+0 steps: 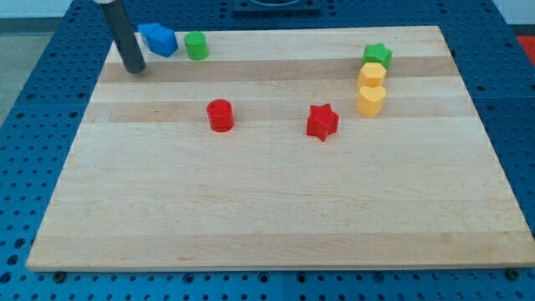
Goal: Push the green circle above the green star
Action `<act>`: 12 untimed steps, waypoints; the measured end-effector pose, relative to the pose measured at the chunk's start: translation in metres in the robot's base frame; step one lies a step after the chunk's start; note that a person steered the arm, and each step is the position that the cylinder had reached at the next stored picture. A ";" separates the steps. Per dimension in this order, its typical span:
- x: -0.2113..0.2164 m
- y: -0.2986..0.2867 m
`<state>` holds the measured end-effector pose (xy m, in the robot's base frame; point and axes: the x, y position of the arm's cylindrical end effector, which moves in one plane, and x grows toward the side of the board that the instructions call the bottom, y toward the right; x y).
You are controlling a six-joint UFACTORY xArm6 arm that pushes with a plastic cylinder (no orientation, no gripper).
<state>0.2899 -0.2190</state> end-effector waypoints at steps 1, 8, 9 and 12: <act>0.002 0.095; -0.021 0.098; -0.024 0.161; -0.056 0.258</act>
<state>0.2342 0.0386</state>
